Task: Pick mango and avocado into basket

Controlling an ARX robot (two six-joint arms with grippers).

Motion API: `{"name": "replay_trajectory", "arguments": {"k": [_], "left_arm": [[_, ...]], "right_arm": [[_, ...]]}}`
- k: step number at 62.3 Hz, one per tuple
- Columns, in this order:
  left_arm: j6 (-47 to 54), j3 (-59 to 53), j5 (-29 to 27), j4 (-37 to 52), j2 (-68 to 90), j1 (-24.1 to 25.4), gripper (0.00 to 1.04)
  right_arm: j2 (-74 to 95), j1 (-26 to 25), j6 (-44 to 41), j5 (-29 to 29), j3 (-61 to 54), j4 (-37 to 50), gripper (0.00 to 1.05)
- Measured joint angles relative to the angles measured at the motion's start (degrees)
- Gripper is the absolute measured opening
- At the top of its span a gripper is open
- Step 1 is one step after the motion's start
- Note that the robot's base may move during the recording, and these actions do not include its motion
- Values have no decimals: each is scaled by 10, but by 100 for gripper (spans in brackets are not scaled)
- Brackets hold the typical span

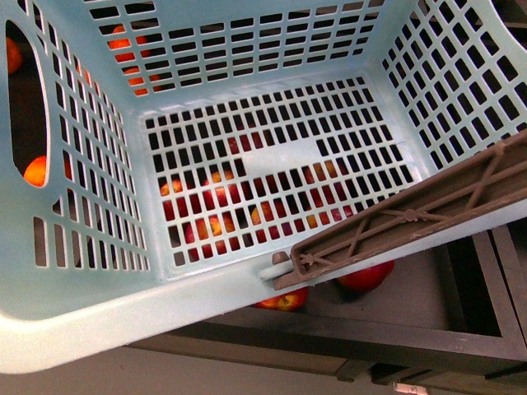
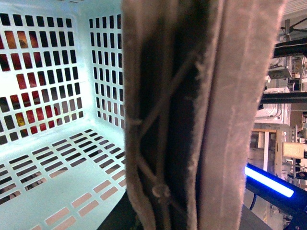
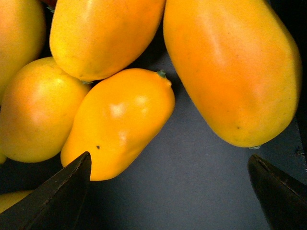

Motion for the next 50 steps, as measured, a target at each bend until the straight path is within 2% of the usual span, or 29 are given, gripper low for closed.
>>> {"name": "replay_trajectory", "arguments": {"k": [48,50], "left_arm": [[0,0,-1,0,0,0,16],[0,0,0,0,0,0,16]], "right_arm": [[-21,-2,-12,-13,-44,17,96],[-21,-4,-34,-20,-47,45,96]]}}
